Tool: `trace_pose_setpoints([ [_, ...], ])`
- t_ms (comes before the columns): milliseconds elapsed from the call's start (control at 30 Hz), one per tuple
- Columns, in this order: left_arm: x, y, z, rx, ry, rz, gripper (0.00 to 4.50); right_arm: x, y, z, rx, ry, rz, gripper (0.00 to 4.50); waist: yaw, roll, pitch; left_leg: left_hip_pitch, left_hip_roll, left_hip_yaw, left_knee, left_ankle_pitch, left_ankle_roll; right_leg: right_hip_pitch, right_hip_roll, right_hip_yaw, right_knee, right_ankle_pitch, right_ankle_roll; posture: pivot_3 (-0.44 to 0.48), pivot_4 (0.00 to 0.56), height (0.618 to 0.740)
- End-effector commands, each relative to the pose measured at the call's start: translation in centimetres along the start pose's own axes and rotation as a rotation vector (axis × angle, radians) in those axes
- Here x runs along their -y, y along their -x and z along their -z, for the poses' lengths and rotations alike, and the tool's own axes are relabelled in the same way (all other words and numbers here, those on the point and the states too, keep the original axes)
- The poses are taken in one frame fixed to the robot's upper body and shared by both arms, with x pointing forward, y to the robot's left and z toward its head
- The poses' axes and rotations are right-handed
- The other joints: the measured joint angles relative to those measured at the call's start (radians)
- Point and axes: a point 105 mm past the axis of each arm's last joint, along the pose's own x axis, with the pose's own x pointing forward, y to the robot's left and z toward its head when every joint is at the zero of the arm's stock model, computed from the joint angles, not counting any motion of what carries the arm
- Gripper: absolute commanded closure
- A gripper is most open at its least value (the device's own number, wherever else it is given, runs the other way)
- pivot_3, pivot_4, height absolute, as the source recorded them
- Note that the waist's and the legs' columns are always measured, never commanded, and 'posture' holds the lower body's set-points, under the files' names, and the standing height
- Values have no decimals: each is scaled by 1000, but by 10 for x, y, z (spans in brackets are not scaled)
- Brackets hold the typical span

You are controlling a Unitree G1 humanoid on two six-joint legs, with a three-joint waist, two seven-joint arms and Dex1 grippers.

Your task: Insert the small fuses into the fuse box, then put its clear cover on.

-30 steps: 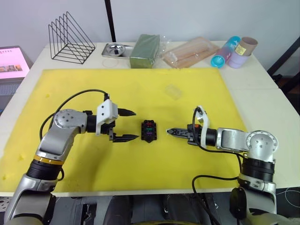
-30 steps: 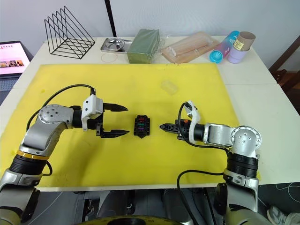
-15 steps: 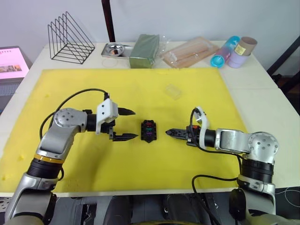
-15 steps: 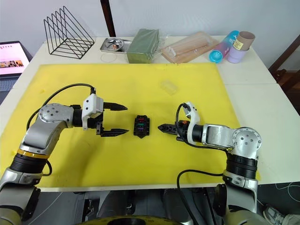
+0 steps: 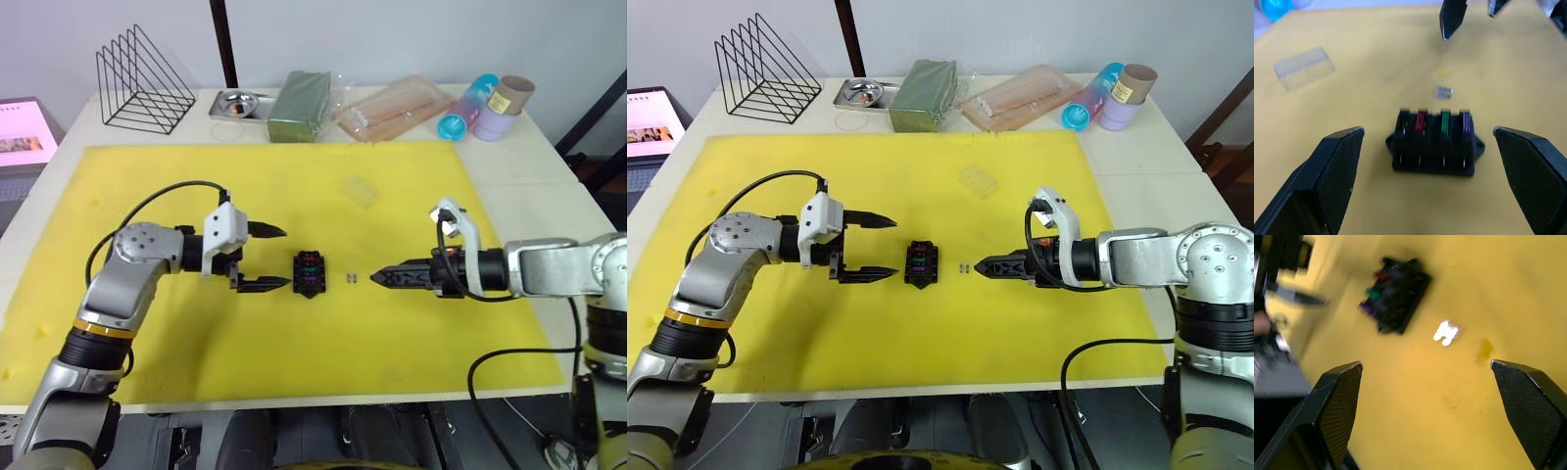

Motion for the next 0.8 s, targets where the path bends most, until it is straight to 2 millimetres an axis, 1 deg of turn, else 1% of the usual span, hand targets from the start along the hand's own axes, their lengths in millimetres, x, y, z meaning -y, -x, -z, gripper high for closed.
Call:
trace_pose_setpoints([
  [33,0,1,-26,77,-42,26,0,-8,2,-3,-12,145,-24,19,1,0,0,0,0,0,0,0,0,0,0,0,0,0,0,0,150,740],
  [100,0,0,-36,102,-47,51,0,-8,1,-3,-31,199,-49,19,2,0,0,0,0,0,0,0,0,0,-1,0,0,0,0,0,150,740],
  [233,2,0,-43,96,-61,92,0,-2,-7,-10,-28,266,-71,19,2,0,0,0,-1,0,2,0,0,1,-2,1,-1,0,0,0,150,740],
  [367,2,0,-41,69,-71,104,0,10,-19,-14,-38,335,-59,19,0,0,0,0,-1,0,2,0,0,0,-1,1,-1,0,0,0,150,740],
  [533,5,0,-37,38,-78,115,0,15,-30,-10,-69,370,-93,19,3,0,0,0,-1,0,1,0,0,-1,-1,1,0,0,0,0,150,740],
  [633,9,1,-32,14,-76,127,0,24,-42,-9,-71,340,-102,699,2,0,0,0,-1,0,2,0,0,0,-2,1,0,0,0,0,150,740],
  [667,9,2,-32,13,-75,125,0,24,-43,-9,-68,328,-117,884,2,0,0,0,-1,0,2,0,0,0,-2,1,0,0,0,0,150,740],
  [700,9,2,-32,12,-75,123,0,25,-45,-9,-66,323,-125,1231,2,0,0,0,-1,0,2,0,0,0,-2,1,0,0,0,0,150,740],
  [800,9,2,-32,9,-77,115,0,32,-48,-13,-43,285,-128,1231,2,0,0,0,-1,0,2,0,0,0,-1,1,0,0,0,0,150,740],
])
